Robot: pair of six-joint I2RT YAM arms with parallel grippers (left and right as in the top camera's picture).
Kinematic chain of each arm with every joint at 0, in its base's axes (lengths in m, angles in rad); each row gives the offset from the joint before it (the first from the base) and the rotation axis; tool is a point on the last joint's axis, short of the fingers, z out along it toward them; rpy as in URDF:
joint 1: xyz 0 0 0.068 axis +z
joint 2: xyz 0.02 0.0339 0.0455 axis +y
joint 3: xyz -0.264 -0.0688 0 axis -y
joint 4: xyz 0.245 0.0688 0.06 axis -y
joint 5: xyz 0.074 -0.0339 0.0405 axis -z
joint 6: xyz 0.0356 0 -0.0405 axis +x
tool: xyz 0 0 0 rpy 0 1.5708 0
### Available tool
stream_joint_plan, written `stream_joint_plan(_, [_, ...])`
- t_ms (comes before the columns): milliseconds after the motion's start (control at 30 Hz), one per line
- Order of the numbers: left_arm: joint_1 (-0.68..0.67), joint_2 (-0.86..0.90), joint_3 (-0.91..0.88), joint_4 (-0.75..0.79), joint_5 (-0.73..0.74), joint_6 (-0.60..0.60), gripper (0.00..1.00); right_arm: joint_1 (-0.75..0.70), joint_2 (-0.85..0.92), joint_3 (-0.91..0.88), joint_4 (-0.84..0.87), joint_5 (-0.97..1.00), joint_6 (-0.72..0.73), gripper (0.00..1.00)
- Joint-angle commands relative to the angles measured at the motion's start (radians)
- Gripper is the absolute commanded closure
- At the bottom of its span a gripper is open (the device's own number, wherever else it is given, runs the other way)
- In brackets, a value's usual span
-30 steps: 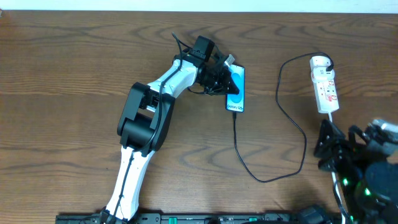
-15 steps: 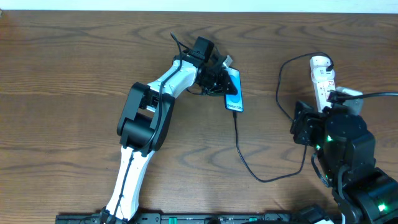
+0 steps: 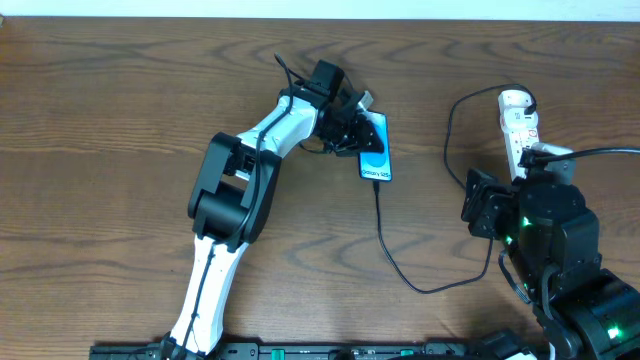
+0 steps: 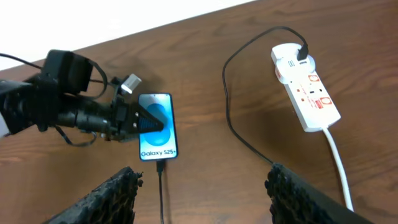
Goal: Plug charger to phone and switch on socket
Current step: 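Lower the phone flat onto the table with the left gripper and release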
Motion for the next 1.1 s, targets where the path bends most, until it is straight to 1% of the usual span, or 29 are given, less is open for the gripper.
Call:
stream_joint_plan(0, [0.0,0.005,-0.005,-0.006,-0.117,0.013,0.51,-0.005,-0.004,-0.002,-0.013,-0.001,0.01,0.34])
stream_joint_plan(33, [0.0,0.005,-0.005,-0.007,-0.121,0.013,0.43,-0.005,-0.004,-0.002,-0.012,0.0,0.01,0.34])
stream_joint_plan(100, [0.0,0.005,-0.005,-0.007,-0.125,0.013,0.4,-0.005,-0.004,-0.002,-0.008,0.0,0.01,0.32])
stream_joint_plan(133, [0.0,0.005,-0.005,-0.007,-0.133,0.013,0.36,-0.005,-0.004,-0.002,-0.008,-0.001,0.01,0.32])
stream_joint_plan(167, [0.0,0.005,-0.005,-0.007,-0.143,0.013,0.35,-0.005,-0.004,-0.002,-0.009,-0.001,0.01,0.32])
stream_joint_plan(200, [0.0,0.005,-0.005,-0.007,-0.151,0.013,0.3,-0.005,-0.004,-0.002,-0.011,-0.001,0.01,0.32])
stream_joint_plan(233, [0.0,0.005,-0.005,-0.007,-0.162,0.013,0.29,-0.005,-0.004,-0.002,-0.011,-0.001,0.01,0.32])
stream_joint_plan(267, [0.0,0.005,-0.005,-0.008,-0.174,0.013,0.23,-0.005,-0.004,-0.002,-0.011,-0.001,0.011,0.32])
stream_joint_plan(400, [0.0,0.005,-0.005,-0.012,-0.18,0.013,0.2,-0.005,-0.003,-0.002,0.002,-0.001,0.011,0.28])
stream_joint_plan(433, [0.0,0.005,-0.005,-0.011,-0.18,0.013,0.1,-0.005,-0.003,-0.002,0.001,-0.001,0.01,0.27])
stream_joint_plan(533, [0.0,0.005,-0.005,-0.011,-0.196,0.013,0.08,-0.005,-0.003,-0.002,-0.012,-0.002,0.01,0.25])
stream_joint_plan(733, [0.0,0.005,-0.005,-0.011,-0.28,0.014,0.08,-0.005,-0.002,-0.002,-0.013,-0.002,0.01,0.21])
stream_joint_plan(900, [0.0,0.005,-0.005,-0.015,-0.322,0.014,0.08,-0.005,-0.002,-0.002,-0.018,-0.011,0.01,0.2])
stream_joint_plan(967, [0.003,0.005,-0.005,-0.054,-0.332,0.014,0.08,-0.005,-0.002,-0.002,-0.019,-0.033,0.01,0.15])
stream_joint_plan(1033, [0.013,0.005,-0.004,-0.06,-0.385,0.014,0.08,-0.005,-0.002,-0.002,-0.024,-0.05,0.01,0.02])
stream_joint_plan(1067, [0.02,0.005,-0.005,-0.063,-0.415,0.015,0.07,-0.005,-0.002,-0.002,-0.031,-0.051,0.01,0.01])
